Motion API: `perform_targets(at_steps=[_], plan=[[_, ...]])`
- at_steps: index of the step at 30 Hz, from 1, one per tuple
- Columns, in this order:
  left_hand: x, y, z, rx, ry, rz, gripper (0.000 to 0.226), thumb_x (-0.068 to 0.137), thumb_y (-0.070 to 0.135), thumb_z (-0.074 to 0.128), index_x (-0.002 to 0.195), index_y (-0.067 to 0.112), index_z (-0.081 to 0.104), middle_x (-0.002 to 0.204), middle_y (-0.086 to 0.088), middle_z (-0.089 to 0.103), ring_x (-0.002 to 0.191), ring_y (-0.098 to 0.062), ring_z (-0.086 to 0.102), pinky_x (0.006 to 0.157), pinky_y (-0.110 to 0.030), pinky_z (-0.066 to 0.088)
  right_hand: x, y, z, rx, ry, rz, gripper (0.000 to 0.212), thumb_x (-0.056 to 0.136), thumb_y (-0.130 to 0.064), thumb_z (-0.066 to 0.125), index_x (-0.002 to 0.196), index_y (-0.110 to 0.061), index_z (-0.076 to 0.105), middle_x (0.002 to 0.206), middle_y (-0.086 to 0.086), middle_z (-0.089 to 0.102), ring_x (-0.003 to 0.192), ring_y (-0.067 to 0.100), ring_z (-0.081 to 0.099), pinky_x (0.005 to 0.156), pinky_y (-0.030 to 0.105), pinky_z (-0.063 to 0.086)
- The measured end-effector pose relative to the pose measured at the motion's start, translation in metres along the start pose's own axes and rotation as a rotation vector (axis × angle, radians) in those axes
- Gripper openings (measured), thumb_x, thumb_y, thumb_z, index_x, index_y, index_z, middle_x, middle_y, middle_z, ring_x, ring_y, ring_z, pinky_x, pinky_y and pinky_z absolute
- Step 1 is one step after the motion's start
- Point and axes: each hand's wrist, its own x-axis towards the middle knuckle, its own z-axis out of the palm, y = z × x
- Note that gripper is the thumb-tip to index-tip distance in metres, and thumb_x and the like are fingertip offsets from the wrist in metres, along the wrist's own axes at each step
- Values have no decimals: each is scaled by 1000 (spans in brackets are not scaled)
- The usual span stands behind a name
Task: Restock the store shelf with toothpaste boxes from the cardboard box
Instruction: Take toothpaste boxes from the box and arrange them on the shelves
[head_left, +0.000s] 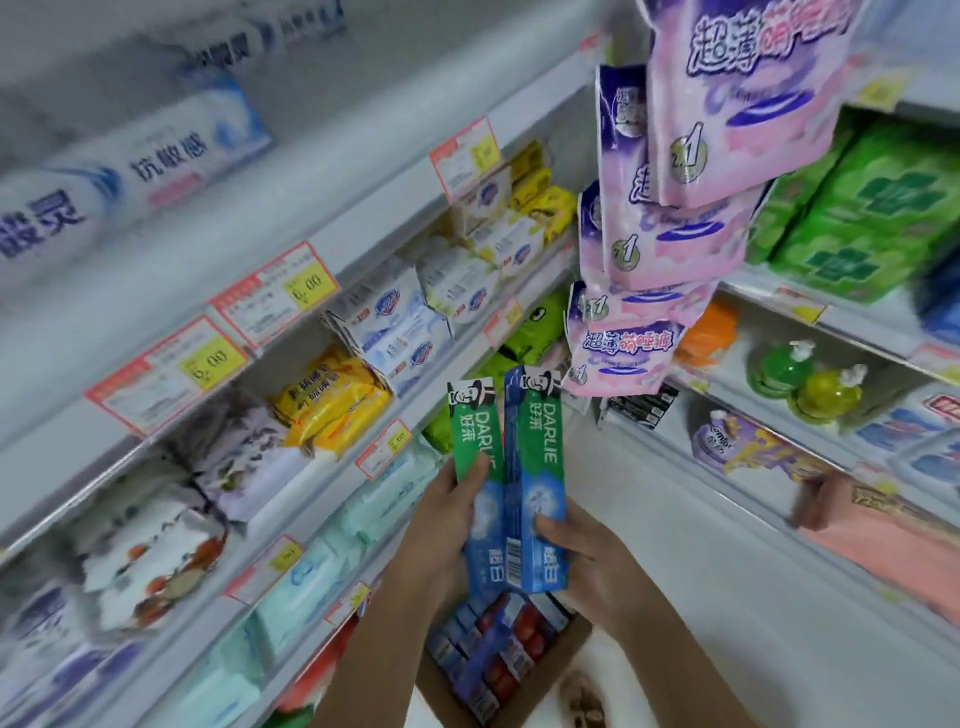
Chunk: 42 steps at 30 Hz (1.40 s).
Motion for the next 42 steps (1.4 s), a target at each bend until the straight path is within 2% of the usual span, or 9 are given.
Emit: perform_targets(at_steps=[3,9,13,17,21,27,32,37,42], plan=[[-12,17,-6,-52,-30,7,27,92,21,54,117,11,58,97,-7,74,85,-26,72,63,-34,57,0,-2,18,-8,15,-20,81,74,-24,79,142,-9,39,139,20,50,125,39,49,95,48,47],[-29,46,-12,-68,-64,74,25,92,0,52,114,6,59,104,-15,71,86,-29,70,71,-37,58,-1,-6,45,29,8,-68,81,67,-27,83,136,-6,47,132,24,55,115,39,57,86,46,51],[-36,58,-3,-190,-45,64,25,90,-8,50,113,1,56,107,-20,67,75,-23,71,59,-29,57,3,-23,47,-4,-45,-79,69,73,-30,79,133,-8,53,135,26,50,119,42,53,97,53,43],[-33,70,12,-299,25,62,17,90,-10,48,102,-2,56,92,-16,68,69,-22,70,57,-29,57,11,-52,45,-56,-23,-40,75,61,-34,86,126,-8,60,127,20,60,107,34,63,80,40,54],[-17,77,38,-383,155,70,30,91,-2,52,120,-9,54,114,-24,65,100,-38,63,88,-47,53,20,-94,37,-91,-60,39,75,54,-31,90,120,-8,63,118,19,66,99,30,68,75,37,56],[7,92,96,-508,239,73,31,97,8,47,125,-4,52,113,-22,65,89,-30,67,64,-34,60,33,-170,22,-356,-58,178,83,48,-36,91,118,-7,59,108,12,69,92,24,69,77,31,56],[21,116,141,-513,143,113,27,98,22,44,109,2,58,81,-9,74,69,-19,72,51,-25,55,43,-217,10,-571,-31,215,40,78,-20,71,116,-17,58,102,3,71,87,17,69,79,28,56],[14,164,124,-224,102,344,46,71,40,62,105,10,62,80,3,73,80,-13,68,75,-30,56,39,-280,10,-775,-244,206,40,73,-17,61,113,-23,59,96,-5,74,86,11,70,72,23,55],[-13,216,69,153,-71,421,93,45,58,86,122,13,57,113,-9,69,103,-25,66,87,-34,55,47,-332,38,-1016,-459,222,57,58,-21,73,114,-26,61,100,-5,73,89,13,68,75,23,53]])
